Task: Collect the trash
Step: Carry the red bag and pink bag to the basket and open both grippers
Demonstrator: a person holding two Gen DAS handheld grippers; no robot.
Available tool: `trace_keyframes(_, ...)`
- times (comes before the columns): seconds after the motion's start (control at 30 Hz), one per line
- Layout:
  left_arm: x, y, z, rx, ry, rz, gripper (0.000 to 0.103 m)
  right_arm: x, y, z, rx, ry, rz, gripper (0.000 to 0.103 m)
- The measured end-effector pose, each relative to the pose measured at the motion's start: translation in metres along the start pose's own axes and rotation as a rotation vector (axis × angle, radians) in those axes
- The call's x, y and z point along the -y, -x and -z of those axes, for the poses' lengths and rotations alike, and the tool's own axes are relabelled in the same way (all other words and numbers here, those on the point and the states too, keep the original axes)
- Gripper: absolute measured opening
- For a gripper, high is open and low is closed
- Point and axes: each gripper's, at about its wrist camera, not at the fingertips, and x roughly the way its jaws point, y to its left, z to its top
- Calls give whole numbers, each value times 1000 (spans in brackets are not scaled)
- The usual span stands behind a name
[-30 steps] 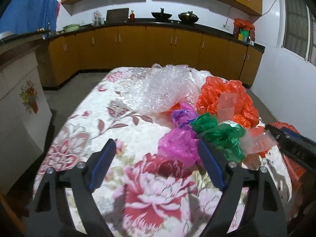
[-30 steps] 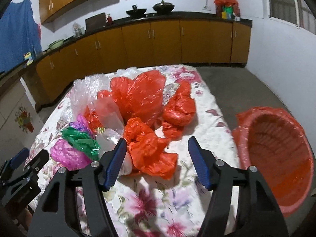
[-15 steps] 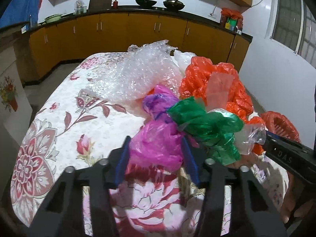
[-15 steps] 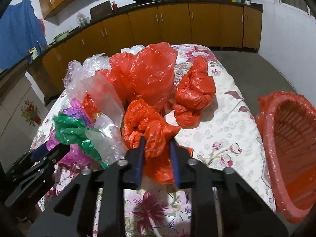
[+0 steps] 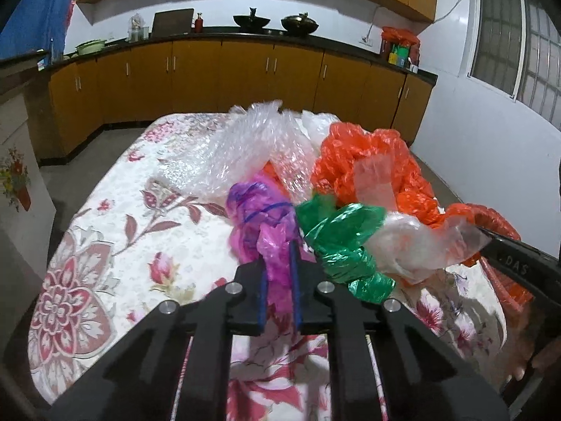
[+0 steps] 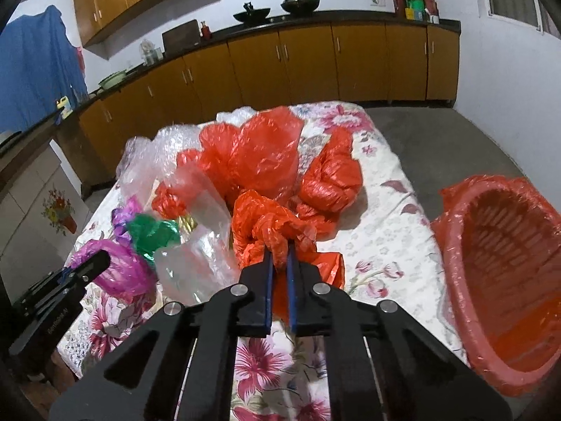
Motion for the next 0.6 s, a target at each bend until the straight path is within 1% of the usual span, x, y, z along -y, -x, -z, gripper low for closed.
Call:
trace_keyframes(0.23, -2, 25, -6, 39, -7, 2, 11, 10, 16, -3, 43, -11, 16, 6)
trace_keyframes(0.43, 9, 43, -10, 70, -28, 32, 10, 14, 32, -4, 77, -9, 37, 6)
trace_keyframes(0.6, 24, 53, -15, 92, -45, 61, 10, 26, 47, -5, 106, -27, 50, 6)
